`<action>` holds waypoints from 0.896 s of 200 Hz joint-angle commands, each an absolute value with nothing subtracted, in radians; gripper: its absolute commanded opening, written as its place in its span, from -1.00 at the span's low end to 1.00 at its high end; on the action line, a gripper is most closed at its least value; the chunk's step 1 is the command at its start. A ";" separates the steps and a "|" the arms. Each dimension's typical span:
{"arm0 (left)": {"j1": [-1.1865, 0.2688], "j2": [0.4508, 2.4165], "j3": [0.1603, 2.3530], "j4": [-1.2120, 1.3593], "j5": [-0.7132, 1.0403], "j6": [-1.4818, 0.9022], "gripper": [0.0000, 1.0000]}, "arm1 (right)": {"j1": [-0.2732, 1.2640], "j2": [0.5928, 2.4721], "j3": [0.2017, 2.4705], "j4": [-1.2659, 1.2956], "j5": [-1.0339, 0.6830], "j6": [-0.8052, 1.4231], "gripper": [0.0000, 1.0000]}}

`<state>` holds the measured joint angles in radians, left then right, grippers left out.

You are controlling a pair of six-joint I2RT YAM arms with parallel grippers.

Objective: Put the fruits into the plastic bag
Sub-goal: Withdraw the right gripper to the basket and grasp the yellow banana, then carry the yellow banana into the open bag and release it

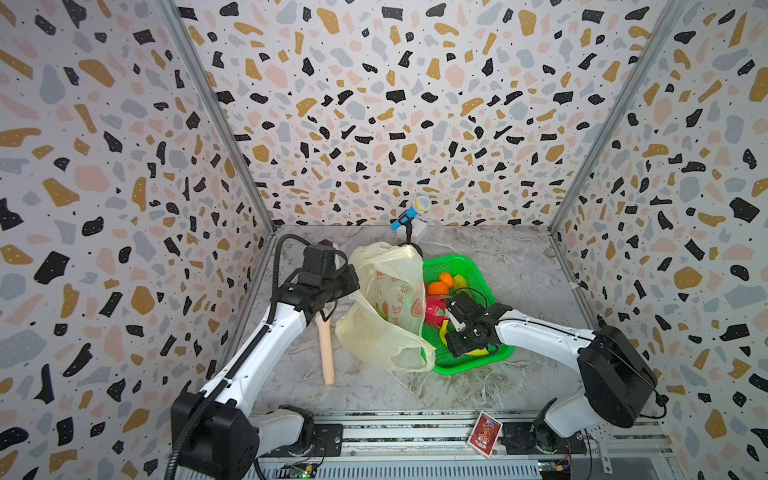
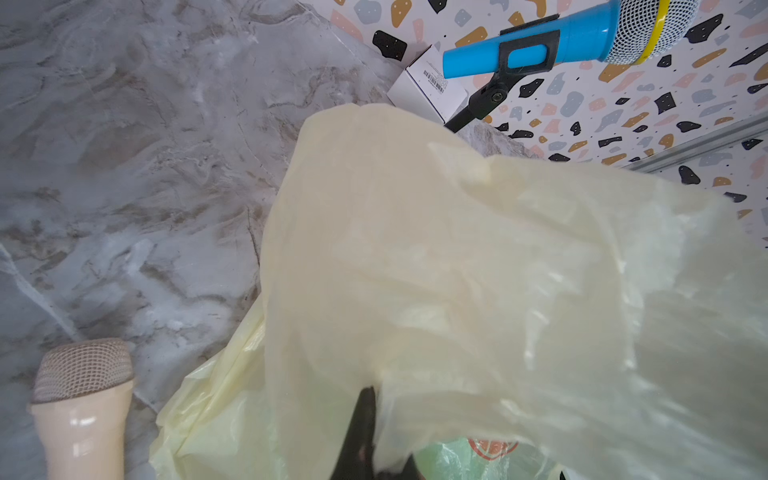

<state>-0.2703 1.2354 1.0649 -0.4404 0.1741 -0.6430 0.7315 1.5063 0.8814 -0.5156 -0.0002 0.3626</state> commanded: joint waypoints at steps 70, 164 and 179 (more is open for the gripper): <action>-0.266 1.235 1.066 -0.401 0.176 -0.644 -1.00 | 0.738 1.528 0.863 -0.367 -0.081 0.366 0.02; -0.266 1.244 1.075 -0.408 0.186 -0.640 -1.00 | 0.738 1.421 0.856 -0.377 -0.045 0.378 -0.76; -0.266 1.248 1.078 -0.405 0.189 -0.639 -1.00 | 0.738 1.377 0.867 -0.384 -0.038 0.379 -0.77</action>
